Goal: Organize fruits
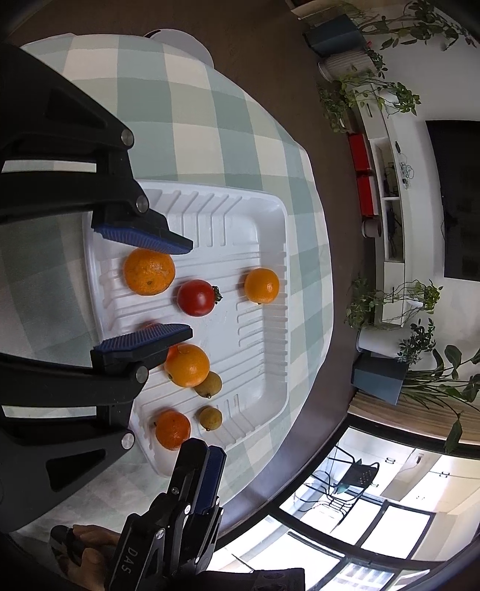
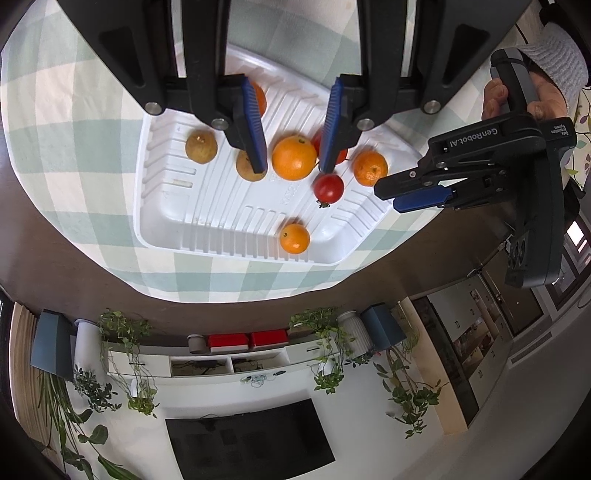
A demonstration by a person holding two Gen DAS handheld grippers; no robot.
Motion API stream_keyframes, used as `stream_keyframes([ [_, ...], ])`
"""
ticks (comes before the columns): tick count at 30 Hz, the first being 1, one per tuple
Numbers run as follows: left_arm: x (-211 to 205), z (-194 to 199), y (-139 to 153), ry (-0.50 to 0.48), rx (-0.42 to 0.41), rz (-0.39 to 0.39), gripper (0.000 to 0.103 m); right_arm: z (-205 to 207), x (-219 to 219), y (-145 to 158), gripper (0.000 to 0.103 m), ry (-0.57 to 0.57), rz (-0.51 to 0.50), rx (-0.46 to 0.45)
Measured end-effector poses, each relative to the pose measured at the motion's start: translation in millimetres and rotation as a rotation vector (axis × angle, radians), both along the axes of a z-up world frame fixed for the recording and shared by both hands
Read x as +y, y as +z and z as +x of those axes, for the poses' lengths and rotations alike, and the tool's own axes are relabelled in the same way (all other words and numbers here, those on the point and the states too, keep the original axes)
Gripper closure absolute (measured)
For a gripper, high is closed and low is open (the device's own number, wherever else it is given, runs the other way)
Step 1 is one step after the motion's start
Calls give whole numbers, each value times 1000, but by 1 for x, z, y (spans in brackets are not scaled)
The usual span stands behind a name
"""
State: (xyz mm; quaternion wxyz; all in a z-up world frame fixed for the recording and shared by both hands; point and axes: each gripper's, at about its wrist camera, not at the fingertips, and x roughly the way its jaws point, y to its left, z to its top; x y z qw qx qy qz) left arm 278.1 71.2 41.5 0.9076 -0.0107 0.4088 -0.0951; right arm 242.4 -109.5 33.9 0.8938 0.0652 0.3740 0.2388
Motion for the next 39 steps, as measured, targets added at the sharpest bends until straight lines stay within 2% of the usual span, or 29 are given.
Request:
stream_keyframes([
  [3,-6,-12,7,1,-28,16,49,-12,-5,2,69,-11,9,-8],
  [7,-16,-30,18,-4,-67,46,40,-26,-11,5,69,-21,31,-15],
  [14,-39,-65,38,-6,-149,142,22,-49,-19,12,65,-41,43,-46],
  [18,-52,-84,44,-18,-157,149,22,-63,-26,13,65,-58,65,-51],
  [25,-67,-114,37,-20,-141,154,21,-85,-35,10,64,-82,73,-62],
  [28,-68,-124,33,-12,-126,133,15,-93,-37,8,64,-85,85,-59],
  [39,-75,-150,25,3,-114,122,15,-115,-41,0,60,-85,99,-56],
])
